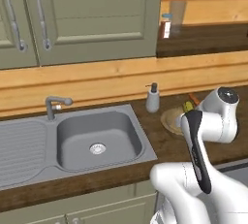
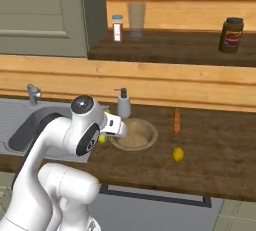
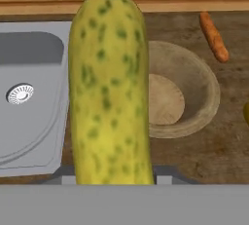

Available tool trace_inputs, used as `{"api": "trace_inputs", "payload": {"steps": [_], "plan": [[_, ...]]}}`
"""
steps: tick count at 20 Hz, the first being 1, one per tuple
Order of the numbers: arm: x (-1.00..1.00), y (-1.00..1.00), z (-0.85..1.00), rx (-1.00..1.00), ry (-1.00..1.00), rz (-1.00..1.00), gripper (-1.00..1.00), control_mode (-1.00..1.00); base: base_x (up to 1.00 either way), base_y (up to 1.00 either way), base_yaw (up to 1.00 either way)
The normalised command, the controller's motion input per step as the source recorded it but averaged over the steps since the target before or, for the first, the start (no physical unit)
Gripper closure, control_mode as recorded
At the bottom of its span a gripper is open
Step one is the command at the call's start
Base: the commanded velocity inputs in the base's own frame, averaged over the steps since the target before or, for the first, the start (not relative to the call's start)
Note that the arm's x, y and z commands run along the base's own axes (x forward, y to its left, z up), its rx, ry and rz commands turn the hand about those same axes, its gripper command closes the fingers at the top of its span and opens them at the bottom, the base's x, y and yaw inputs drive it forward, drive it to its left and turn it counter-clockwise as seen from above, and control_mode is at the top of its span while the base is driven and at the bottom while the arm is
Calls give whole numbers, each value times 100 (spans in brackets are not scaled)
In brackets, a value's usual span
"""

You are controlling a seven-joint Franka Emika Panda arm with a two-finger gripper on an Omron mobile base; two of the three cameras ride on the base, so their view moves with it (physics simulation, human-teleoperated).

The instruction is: Pick the cucumber from the sink and place it in the bowl. Then pick the bowl and place it in the microwave. Then close the microwave door and press the start button.

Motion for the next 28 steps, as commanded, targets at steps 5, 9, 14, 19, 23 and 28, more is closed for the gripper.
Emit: {"api": "trace_inputs", "payload": {"steps": [5,9,14,19,23,28], "plan": [[0,0,0,0,0,0,100,100,35,-75,4],[0,0,0,0,0,0,100,100,38,-17,5],[0,0,0,0,0,0,100,100,86,1,6],[52,23,-16,0,5,4,100,-100,11,1,1],[96,37,-48,0,15,5,100,-100,0,0,0],[65,4,-39,-1,15,3,100,-100,0,0,0]]}}
